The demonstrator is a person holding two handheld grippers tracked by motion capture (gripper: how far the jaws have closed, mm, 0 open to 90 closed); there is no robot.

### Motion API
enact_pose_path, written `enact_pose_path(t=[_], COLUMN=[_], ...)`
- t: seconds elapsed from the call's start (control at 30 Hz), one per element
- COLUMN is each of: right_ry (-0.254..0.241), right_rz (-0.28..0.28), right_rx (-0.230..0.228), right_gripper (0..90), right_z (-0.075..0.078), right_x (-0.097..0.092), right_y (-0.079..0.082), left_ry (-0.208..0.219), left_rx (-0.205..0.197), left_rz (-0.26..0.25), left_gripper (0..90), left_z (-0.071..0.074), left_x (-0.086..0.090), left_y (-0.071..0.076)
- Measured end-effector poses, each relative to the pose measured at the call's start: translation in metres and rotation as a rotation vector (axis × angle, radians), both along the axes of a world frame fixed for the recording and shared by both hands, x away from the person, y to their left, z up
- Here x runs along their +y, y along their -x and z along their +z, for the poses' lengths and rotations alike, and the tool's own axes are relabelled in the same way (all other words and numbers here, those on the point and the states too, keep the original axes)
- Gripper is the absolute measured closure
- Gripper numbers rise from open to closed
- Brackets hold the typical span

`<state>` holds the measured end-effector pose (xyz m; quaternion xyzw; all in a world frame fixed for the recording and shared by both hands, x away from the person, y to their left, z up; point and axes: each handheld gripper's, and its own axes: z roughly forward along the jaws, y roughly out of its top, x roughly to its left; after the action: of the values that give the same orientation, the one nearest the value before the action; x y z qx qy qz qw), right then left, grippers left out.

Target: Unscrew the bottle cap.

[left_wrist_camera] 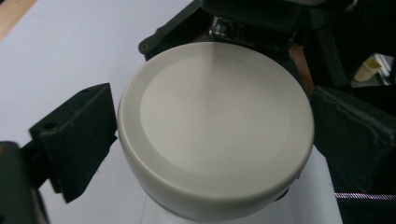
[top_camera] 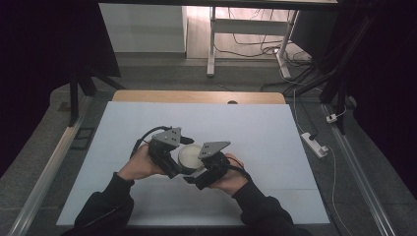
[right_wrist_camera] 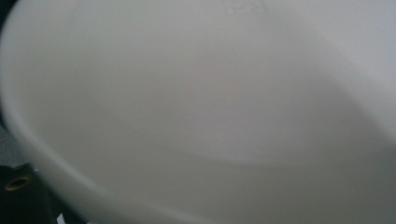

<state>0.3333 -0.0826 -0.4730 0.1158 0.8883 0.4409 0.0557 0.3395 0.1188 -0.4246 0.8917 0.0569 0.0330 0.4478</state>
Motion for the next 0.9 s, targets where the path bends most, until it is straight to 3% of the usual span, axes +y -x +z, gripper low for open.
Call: enact_pose_path(t=[0.1,0.2,0.67,0.9], right_ry=[0.002,0.005,0.039,0.041], right_rz=[0.013,-0.003,-0.181,-0.205], right_rx=[-0.007,-0.005,-0.019,-0.008], right_gripper=[6.6,6.6,6.7,6.6], right_z=[0.001,0.0,-0.003,-0.005], right_x=[0.001,0.001,-0.003,-0.004], right_y=[0.002,0.001,-0.008,-0.01], left_ry=[0.004,-0.001,-0.039,-0.048], left_rx=[-0.002,-0.002,0.031,0.026], left_rz=[-0.014,0.016,0.331,0.367], left_gripper=[7.3,7.5,7.7,7.8], left_z=[0.0,-0.001,-0.001,-0.002], left_x=[0.0,-0.002,-0.027,-0.031], left_y=[0.001,0.001,0.004,0.005])
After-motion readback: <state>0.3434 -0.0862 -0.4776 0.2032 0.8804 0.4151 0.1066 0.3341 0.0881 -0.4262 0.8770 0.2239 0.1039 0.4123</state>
